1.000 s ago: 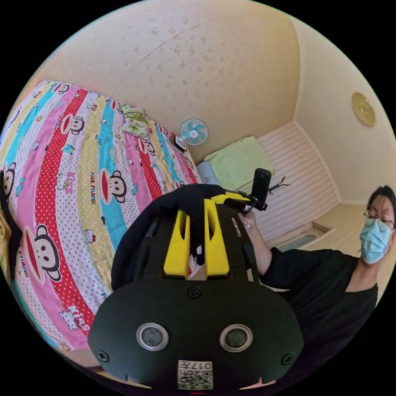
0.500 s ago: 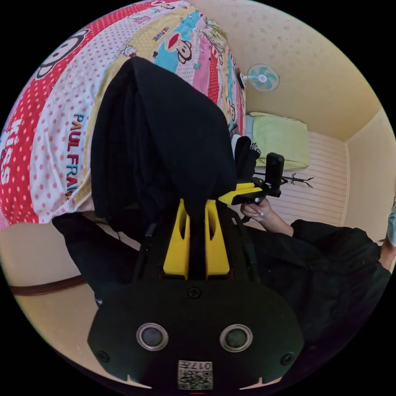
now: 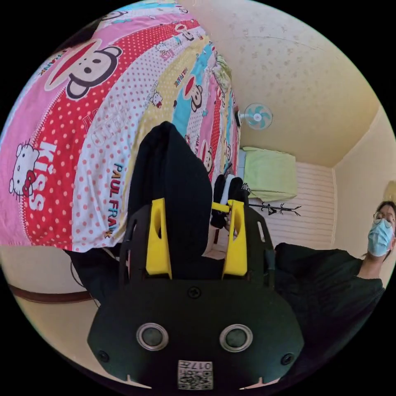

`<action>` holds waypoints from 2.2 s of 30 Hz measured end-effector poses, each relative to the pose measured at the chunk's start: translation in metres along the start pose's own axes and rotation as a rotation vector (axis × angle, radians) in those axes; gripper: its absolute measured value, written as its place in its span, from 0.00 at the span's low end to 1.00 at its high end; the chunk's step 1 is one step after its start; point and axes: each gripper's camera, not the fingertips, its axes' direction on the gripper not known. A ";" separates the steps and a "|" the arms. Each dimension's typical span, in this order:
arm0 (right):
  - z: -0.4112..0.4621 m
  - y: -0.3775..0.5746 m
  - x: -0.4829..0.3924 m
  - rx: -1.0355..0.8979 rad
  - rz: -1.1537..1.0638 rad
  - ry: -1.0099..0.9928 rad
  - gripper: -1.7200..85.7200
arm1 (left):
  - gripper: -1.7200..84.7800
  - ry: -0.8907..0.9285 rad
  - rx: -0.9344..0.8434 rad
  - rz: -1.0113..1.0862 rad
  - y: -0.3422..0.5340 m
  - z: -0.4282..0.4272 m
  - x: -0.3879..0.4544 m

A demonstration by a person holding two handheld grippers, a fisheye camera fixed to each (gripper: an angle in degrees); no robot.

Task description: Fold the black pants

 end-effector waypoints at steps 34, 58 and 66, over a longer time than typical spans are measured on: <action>-0.091 0.185 -0.156 0.084 -0.087 -0.093 0.18 | 0.16 -0.195 -0.464 0.160 -0.062 0.017 0.070; -0.442 0.336 -0.057 0.536 0.398 0.554 0.22 | 0.12 -0.309 -0.834 0.434 -0.197 0.347 0.305; -0.388 0.333 -0.027 0.635 0.464 0.673 0.23 | 0.02 -0.394 -0.859 0.004 -0.247 0.217 0.119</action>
